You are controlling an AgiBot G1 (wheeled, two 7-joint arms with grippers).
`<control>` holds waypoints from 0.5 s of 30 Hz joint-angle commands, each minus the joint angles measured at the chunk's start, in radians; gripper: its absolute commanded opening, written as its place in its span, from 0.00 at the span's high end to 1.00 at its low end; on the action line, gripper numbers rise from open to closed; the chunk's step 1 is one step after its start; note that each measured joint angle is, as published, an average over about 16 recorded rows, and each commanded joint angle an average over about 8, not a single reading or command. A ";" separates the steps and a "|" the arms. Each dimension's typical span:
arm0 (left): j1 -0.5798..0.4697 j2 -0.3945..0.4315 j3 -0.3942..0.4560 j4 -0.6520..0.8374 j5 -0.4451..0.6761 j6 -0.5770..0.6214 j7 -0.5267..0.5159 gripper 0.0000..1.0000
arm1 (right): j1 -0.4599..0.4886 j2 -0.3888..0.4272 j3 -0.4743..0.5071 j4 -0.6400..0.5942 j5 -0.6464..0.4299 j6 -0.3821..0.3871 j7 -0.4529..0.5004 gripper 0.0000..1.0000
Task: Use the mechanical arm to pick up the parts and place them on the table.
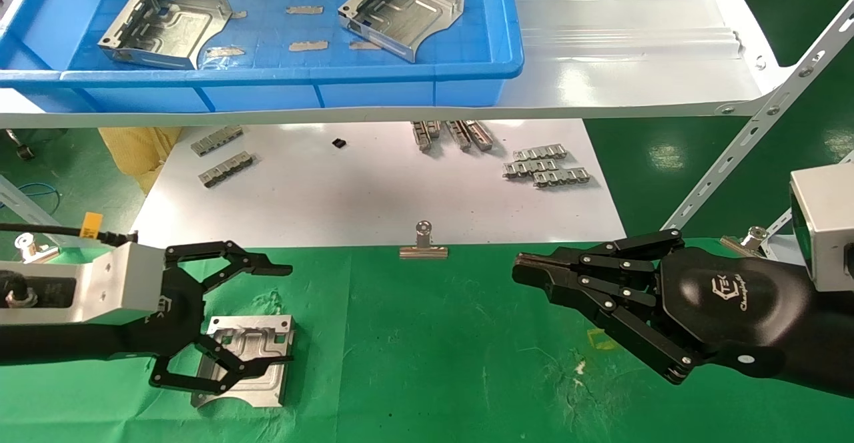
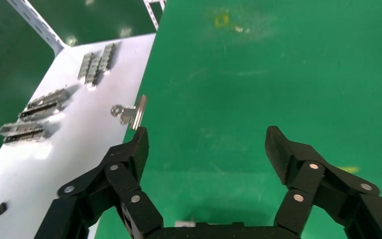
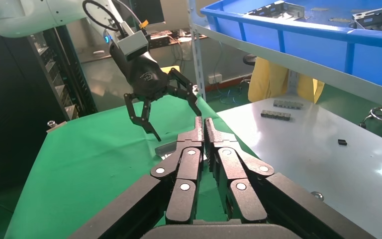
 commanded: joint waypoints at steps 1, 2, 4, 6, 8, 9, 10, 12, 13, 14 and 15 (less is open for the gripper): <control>0.016 0.002 -0.023 -0.008 -0.009 0.007 -0.015 0.00 | 0.000 0.000 0.000 0.000 0.000 0.000 0.000 0.00; 0.024 0.003 -0.034 -0.012 -0.013 0.010 -0.022 0.00 | 0.000 0.000 0.000 0.000 0.000 0.000 0.000 0.00; 0.040 0.005 -0.056 -0.020 -0.021 0.016 -0.036 0.00 | 0.000 0.000 0.000 0.000 0.000 0.000 0.000 0.00; 0.056 0.007 -0.079 -0.029 -0.030 0.023 -0.051 0.00 | 0.000 0.000 0.000 0.000 0.000 0.000 0.000 0.00; 0.072 0.009 -0.102 -0.037 -0.038 0.030 -0.065 0.00 | 0.000 0.000 0.000 0.000 0.000 0.000 0.000 0.00; 0.080 0.010 -0.114 -0.041 -0.042 0.033 -0.073 0.00 | 0.000 0.000 0.000 0.000 0.000 0.000 0.000 0.00; 0.088 0.011 -0.125 -0.045 -0.047 0.036 -0.080 0.00 | 0.000 0.000 0.000 0.000 0.000 0.000 0.000 0.00; 0.105 0.013 -0.148 -0.054 -0.055 0.043 -0.095 0.00 | 0.000 0.000 0.000 0.000 0.000 0.000 0.000 0.00; 0.112 0.014 -0.159 -0.058 -0.059 0.046 -0.102 0.00 | 0.000 0.000 0.000 0.000 0.000 0.000 0.000 0.00; 0.120 0.015 -0.170 -0.062 -0.064 0.050 -0.109 0.00 | 0.000 0.000 0.000 0.000 0.000 0.000 0.000 0.00; 0.129 0.016 -0.182 -0.066 -0.068 0.053 -0.116 0.00 | 0.000 0.000 0.000 0.000 0.000 0.000 0.000 0.00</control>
